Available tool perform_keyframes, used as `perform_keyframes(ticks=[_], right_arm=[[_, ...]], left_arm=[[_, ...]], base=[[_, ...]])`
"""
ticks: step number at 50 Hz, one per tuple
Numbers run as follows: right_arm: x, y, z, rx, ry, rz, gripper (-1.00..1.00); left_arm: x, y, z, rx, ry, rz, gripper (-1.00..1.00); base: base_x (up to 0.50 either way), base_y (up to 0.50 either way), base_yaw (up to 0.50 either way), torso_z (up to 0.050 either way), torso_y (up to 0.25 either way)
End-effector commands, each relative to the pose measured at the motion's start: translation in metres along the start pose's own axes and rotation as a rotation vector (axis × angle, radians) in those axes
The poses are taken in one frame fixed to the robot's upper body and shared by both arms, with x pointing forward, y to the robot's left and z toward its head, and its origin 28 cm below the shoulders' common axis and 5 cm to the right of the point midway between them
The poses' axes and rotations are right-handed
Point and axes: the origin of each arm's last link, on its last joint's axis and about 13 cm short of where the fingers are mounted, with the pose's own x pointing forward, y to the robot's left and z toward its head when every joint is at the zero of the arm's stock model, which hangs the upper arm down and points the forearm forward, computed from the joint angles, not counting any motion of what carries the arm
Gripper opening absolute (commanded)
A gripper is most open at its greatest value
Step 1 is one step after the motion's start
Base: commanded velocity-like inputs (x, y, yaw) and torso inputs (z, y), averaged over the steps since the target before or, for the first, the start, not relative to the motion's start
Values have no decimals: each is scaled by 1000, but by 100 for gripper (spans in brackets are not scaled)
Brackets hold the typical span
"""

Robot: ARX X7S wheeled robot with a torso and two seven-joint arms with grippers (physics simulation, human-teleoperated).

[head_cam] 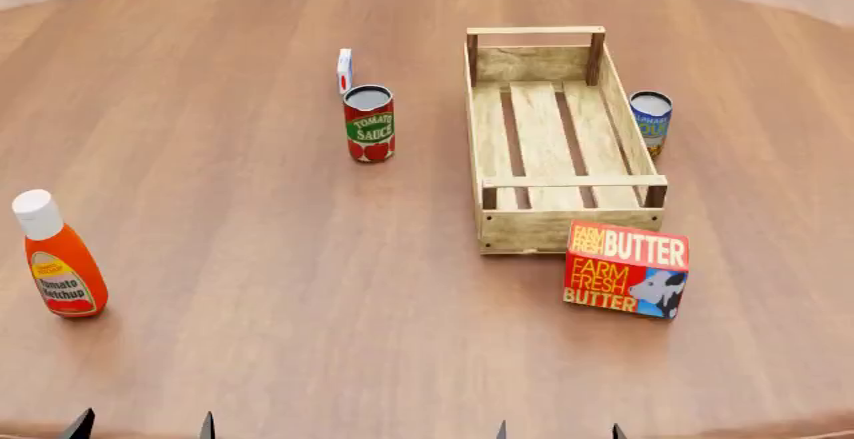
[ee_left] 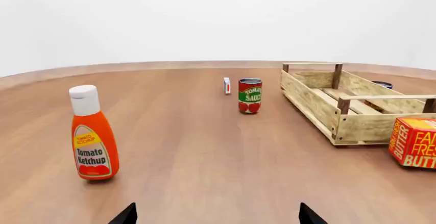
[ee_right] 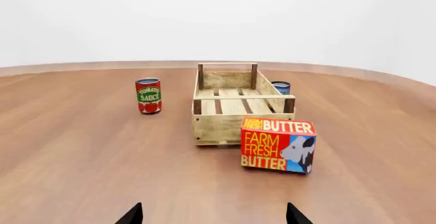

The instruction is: Pick up the butter and put it in the tray.

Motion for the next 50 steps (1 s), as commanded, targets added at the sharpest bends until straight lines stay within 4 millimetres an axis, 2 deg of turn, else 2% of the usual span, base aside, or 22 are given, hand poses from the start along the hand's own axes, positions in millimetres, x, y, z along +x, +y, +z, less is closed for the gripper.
perform_keyframes(ticks=[1,5,6,7,8,15,23,26,34,41,43,50], right_arm=[[1,0,-2,0,8,-8,100],[0,0,-1,2,9,-9,100],[1,0,-1,5,3,-9,100],[0,-1,0,14,15,-11,100],[0,-2,1,32,11,-22,100],[-3,-5,15,35,-15,-36,100],[-17,-10,61,36,-149,-60,100],[-24,-13,83,43,-214,-79,100],[-32,-14,112,37,-295,-76,100],[-35,-15,120,40,-343,-108,100],[-34,-15,118,-9,-314,-121,100],[-31,-16,112,1,-281,-133,100]], left_arm=[[0,0,7,8,-7,5,100],[-1,0,10,22,-8,17,100],[-1,4,-6,150,102,177,100],[1,4,15,133,17,179,100],[-1,4,20,135,-1,183,100],[-6,3,30,121,-5,170,100],[-11,5,63,76,-33,169,100],[-19,6,83,44,-70,184,100],[-26,13,108,22,-142,205,100],[-28,15,111,20,-163,212,100],[-28,15,111,20,-161,211,100],[-28,14,109,22,-154,201,100]], base=[[0,0,0,0,0],[0,0,0,0,0],[0,0,0,0,0],[0,0,0,0,0],[0,0,0,0,0],[0,0,0,0,0],[0,0,0,0,0],[0,0,0,0,0],[0,0,0,0,0],[0,0,0,0,0],[0,0,0,0,0],[0,0,0,0,0]])
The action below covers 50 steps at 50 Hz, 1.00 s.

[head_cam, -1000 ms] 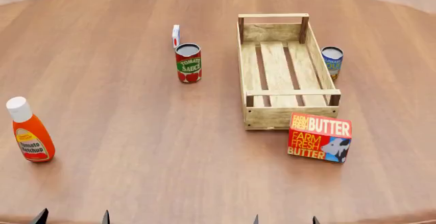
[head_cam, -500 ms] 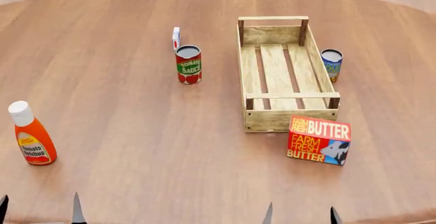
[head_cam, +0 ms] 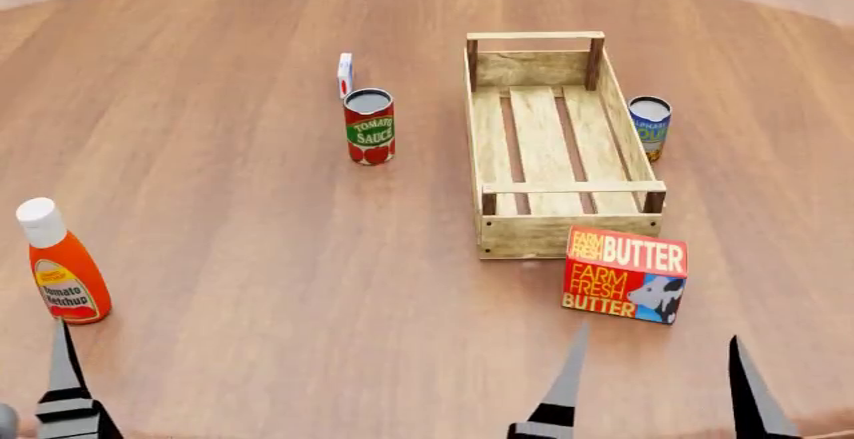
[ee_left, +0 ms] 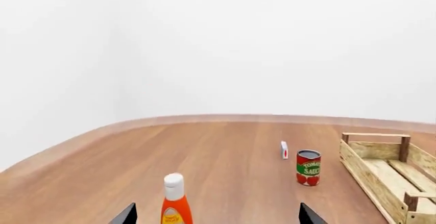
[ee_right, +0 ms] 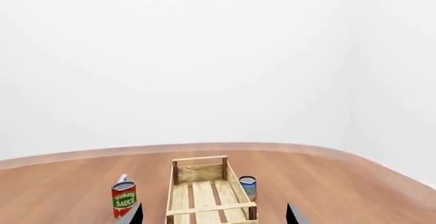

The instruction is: Pick up the butter and put it in the tray.

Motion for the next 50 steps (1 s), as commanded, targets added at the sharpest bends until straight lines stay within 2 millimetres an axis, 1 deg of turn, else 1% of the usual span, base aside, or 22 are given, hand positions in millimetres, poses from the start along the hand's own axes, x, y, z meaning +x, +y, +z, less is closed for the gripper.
perform_keyframes(ticks=[1,20,34,48,49,50], right_arm=[[-1,-3,7,-17,-14,-17,100],[-1,-1,1,-13,4,21,100],[-2,-1,1,-9,6,22,100],[-1,0,-3,-7,18,23,100],[-1,0,-3,0,16,19,100],[-1,0,-2,42,9,21,100]], left_arm=[[2,2,0,-20,-6,-13,100],[-1,0,-1,-20,-5,-27,100],[-2,-1,-1,-22,-7,-38,100],[-1,-2,-3,-21,-5,-44,100],[-1,-2,-3,-21,-4,-44,100],[-1,-2,-4,-21,-3,-45,100]], base=[[0,0,0,0,0],[476,0,0,0,0],[500,0,0,0,0],[500,0,0,0,1],[500,0,0,0,0],[500,0,0,0,0]])
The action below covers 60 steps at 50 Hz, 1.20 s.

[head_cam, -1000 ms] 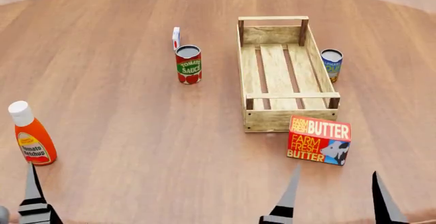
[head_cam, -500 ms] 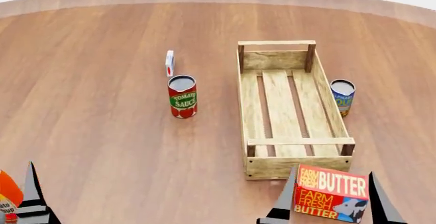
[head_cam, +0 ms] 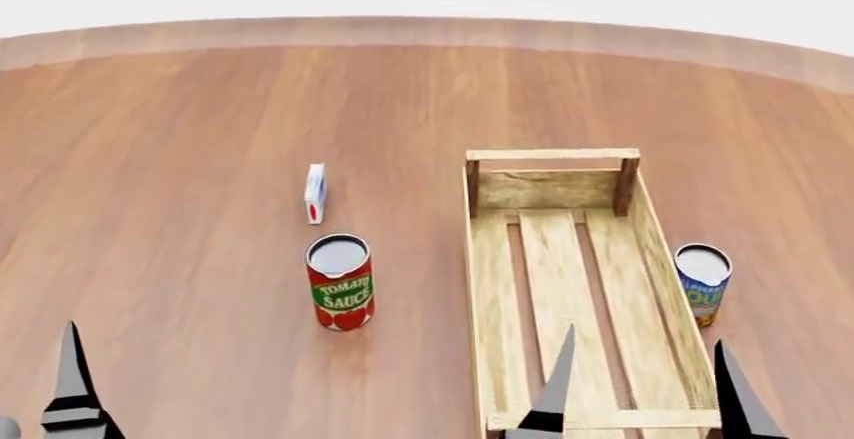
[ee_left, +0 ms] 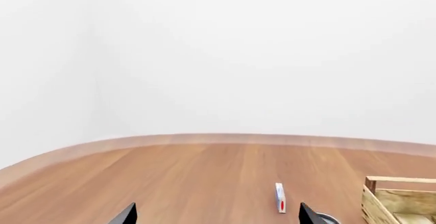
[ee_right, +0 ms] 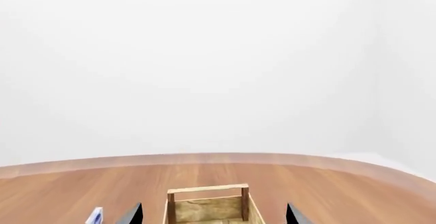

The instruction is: Pick up the butter and put it in the tray.

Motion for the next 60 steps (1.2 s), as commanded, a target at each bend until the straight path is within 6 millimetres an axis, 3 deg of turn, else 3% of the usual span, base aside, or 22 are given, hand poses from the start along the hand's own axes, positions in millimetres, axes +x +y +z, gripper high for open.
perform_keyframes(ticks=[1,12,21,54,60], right_arm=[[0,-2,1,33,-15,-4,100],[-2,-2,1,40,-38,17,100],[-4,-3,2,92,-66,25,100],[-4,-1,0,111,-68,45,100],[-2,-1,0,88,-46,18,100]], left_arm=[[5,0,-8,-14,10,-13,100],[4,0,-8,-23,12,-16,100],[4,0,-8,-23,12,-19,100],[4,0,-10,-20,14,-21,100],[4,0,-10,-21,14,-21,100]], base=[[500,0,0,0,0],[500,17,0,0,1],[25,12,0,0,0],[-126,-500,0,0,0],[0,-69,0,0,0]])
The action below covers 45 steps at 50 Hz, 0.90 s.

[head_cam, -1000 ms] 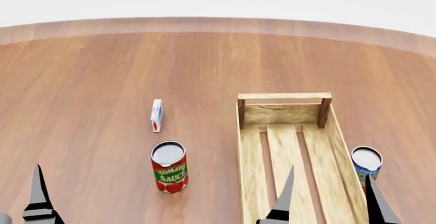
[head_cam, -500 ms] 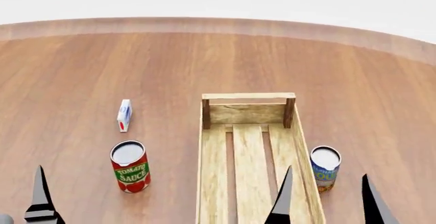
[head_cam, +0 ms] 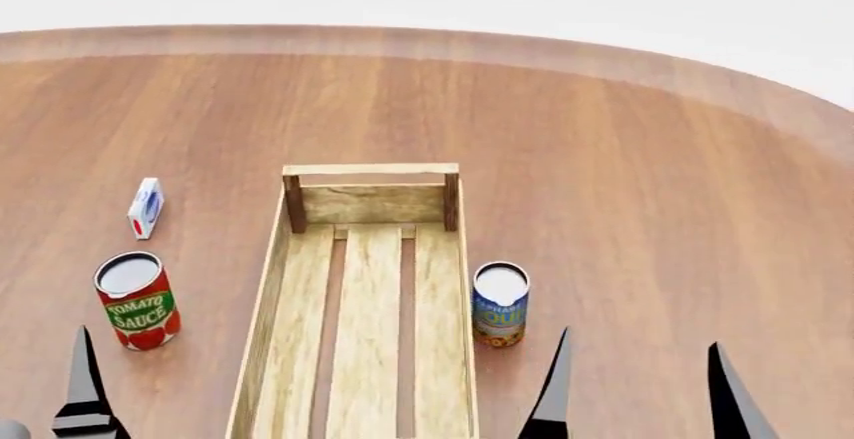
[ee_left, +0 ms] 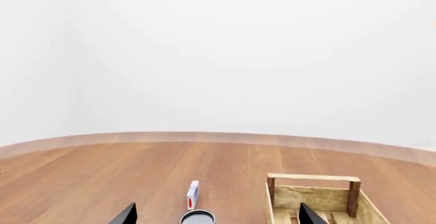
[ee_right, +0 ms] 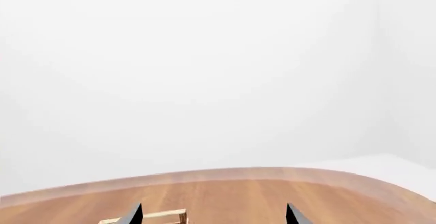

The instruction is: Pick up the butter and put it in the tray.

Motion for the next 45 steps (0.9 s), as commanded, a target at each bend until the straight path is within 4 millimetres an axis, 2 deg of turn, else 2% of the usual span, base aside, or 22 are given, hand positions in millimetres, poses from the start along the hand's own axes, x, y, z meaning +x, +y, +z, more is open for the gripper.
perform_keyframes(ticks=[1,8,29,45], right_arm=[[2,-1,1,-24,0,-19,100],[1,-2,1,24,-14,-12,100],[2,-1,-3,-4,10,-2,100],[0,-4,-4,-1,-9,-10,100]], left_arm=[[6,2,-7,-12,6,-2,100],[6,2,-8,-12,7,-3,100],[6,2,-9,-10,11,-2,100],[6,2,-9,-9,13,-4,100]], base=[[0,0,0,0,0],[69,-7,0,0,0],[473,-86,0,0,0],[0,0,0,0,0]])
